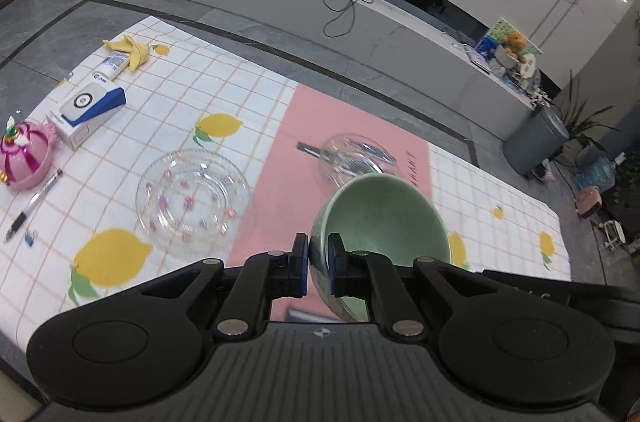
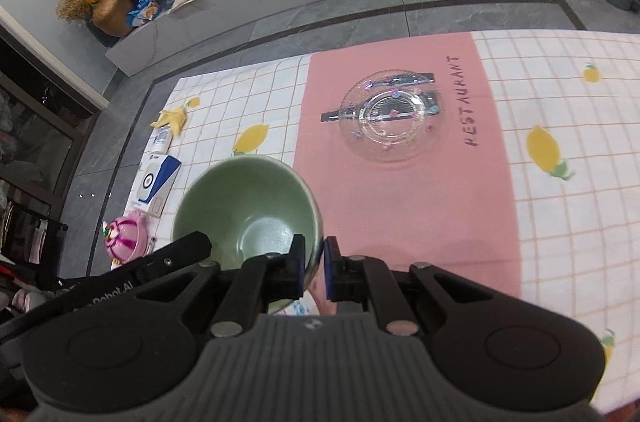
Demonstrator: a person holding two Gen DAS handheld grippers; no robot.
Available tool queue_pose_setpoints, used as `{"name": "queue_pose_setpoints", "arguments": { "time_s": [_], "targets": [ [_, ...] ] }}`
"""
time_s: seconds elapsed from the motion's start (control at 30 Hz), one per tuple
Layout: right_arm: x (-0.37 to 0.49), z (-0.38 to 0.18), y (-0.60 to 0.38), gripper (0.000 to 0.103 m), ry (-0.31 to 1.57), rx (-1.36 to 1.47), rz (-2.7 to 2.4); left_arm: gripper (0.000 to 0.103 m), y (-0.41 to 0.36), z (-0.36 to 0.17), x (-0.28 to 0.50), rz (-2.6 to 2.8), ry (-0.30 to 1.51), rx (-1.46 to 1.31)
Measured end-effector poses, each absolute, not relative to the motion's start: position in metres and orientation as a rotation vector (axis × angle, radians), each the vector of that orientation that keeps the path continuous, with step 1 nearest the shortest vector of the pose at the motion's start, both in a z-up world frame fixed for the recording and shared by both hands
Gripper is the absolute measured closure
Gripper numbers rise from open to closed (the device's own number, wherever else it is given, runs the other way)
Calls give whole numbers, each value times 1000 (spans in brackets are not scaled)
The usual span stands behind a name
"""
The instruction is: Organize plates and bowls
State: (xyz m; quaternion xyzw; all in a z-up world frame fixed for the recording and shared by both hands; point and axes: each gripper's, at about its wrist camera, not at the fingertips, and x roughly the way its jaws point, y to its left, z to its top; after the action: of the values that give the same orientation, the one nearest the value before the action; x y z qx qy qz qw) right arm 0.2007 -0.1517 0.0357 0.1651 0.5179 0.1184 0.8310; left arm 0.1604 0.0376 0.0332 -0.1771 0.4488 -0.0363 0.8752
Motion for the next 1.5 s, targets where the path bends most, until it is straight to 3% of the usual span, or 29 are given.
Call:
{"name": "queue_pose_setpoints", "arguments": {
  "time_s": [0.23,0.5,1.07,1.5],
  "targets": [
    [154,44,-175,96,1081,324,265,93,26,26,122,-112,957,-405],
    [128,11,-195,96,1141,321,251,93,13,-11,108,-144,1042,-413],
    [134,-50,-210,96,1225,316,222,93,-22,-55,115,-168,1148,-228],
    [141,-57,-210,99,1240,310,221,93,-30,-63,122,-159,1185,-128]
  ]
}}
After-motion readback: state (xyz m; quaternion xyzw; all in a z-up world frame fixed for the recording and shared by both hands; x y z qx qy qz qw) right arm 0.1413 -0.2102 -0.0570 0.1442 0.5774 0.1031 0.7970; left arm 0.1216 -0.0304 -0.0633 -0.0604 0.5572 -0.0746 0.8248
